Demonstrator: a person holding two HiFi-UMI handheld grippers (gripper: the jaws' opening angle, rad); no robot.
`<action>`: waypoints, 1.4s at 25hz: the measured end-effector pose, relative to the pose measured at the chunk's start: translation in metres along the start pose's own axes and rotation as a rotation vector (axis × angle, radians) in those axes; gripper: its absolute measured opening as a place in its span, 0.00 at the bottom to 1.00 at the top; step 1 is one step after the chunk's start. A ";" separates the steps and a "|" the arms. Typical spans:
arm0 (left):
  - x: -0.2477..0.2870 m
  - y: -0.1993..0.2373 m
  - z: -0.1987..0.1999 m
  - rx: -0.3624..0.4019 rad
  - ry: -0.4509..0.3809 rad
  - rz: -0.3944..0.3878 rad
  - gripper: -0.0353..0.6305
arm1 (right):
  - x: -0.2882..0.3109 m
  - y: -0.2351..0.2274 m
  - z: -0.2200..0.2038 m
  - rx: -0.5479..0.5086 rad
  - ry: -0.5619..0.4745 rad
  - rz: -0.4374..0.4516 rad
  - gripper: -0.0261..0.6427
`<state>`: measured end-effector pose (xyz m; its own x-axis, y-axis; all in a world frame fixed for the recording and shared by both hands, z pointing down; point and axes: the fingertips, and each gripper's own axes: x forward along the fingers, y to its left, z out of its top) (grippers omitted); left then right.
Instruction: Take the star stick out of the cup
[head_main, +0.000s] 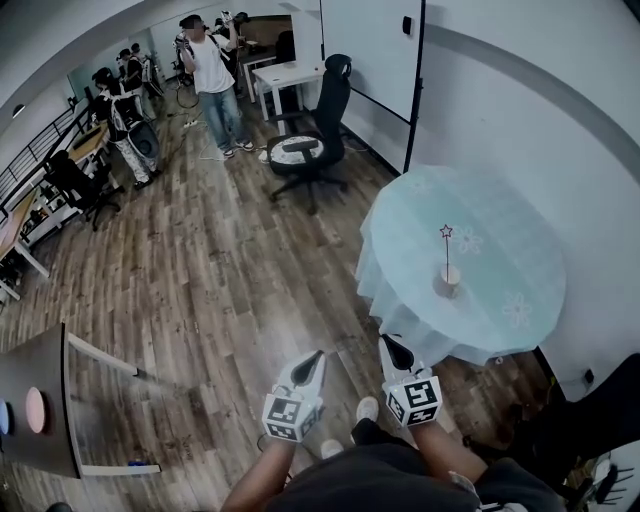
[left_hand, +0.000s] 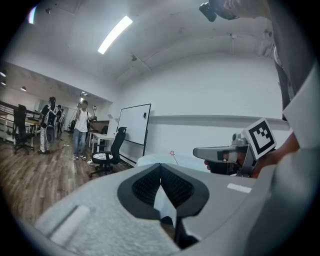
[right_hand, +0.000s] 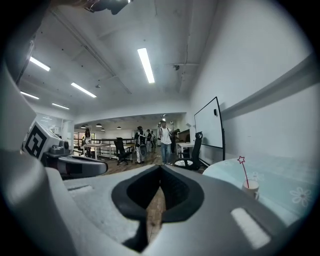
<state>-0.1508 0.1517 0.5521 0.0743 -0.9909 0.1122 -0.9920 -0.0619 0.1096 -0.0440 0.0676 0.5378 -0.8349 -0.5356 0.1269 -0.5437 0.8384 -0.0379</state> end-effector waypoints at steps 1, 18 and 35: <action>0.008 0.002 0.002 0.004 0.003 -0.002 0.06 | 0.005 -0.007 0.002 0.009 -0.004 -0.004 0.04; 0.158 0.008 0.027 0.035 0.040 -0.034 0.06 | 0.078 -0.129 0.014 0.049 -0.009 -0.038 0.04; 0.247 -0.014 0.028 0.050 0.070 -0.108 0.06 | 0.088 -0.217 0.003 0.066 0.018 -0.121 0.04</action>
<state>-0.1214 -0.0960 0.5509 0.1865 -0.9674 0.1710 -0.9815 -0.1758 0.0757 0.0001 -0.1624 0.5538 -0.7617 -0.6297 0.1523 -0.6450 0.7592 -0.0867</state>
